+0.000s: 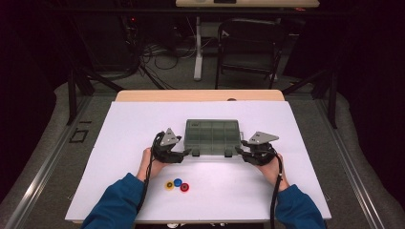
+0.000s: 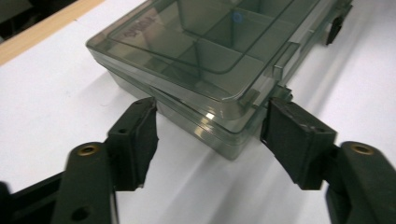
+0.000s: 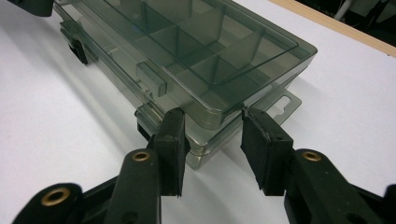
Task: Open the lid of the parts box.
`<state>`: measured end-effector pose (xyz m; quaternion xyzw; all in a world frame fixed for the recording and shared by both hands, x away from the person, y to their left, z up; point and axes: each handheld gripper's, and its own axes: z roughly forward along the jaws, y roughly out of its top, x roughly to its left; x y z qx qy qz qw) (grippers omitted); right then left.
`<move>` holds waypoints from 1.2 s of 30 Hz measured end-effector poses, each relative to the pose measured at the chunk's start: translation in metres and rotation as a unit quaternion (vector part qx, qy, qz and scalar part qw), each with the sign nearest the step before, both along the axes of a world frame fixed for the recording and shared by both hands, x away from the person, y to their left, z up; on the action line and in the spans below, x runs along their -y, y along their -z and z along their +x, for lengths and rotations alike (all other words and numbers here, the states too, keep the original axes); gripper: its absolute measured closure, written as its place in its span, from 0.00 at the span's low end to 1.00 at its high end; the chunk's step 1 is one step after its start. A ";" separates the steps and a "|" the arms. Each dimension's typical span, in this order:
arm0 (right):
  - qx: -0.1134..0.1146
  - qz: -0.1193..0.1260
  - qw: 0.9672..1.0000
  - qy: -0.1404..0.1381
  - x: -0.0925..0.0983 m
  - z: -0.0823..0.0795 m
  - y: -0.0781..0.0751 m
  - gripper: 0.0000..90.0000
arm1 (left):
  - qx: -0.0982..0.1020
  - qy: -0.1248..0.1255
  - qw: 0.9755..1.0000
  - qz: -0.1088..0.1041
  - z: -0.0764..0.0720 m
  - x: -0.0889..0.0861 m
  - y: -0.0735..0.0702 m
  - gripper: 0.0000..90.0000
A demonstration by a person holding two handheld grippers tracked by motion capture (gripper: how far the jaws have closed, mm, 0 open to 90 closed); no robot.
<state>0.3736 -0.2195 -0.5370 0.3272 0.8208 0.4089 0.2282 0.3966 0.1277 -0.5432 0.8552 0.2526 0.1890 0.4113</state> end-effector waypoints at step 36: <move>0.075 -0.027 0.997 0.016 -0.009 0.019 -0.025 0.65 | 0.057 0.002 0.998 -0.023 0.014 0.004 -0.034 0.56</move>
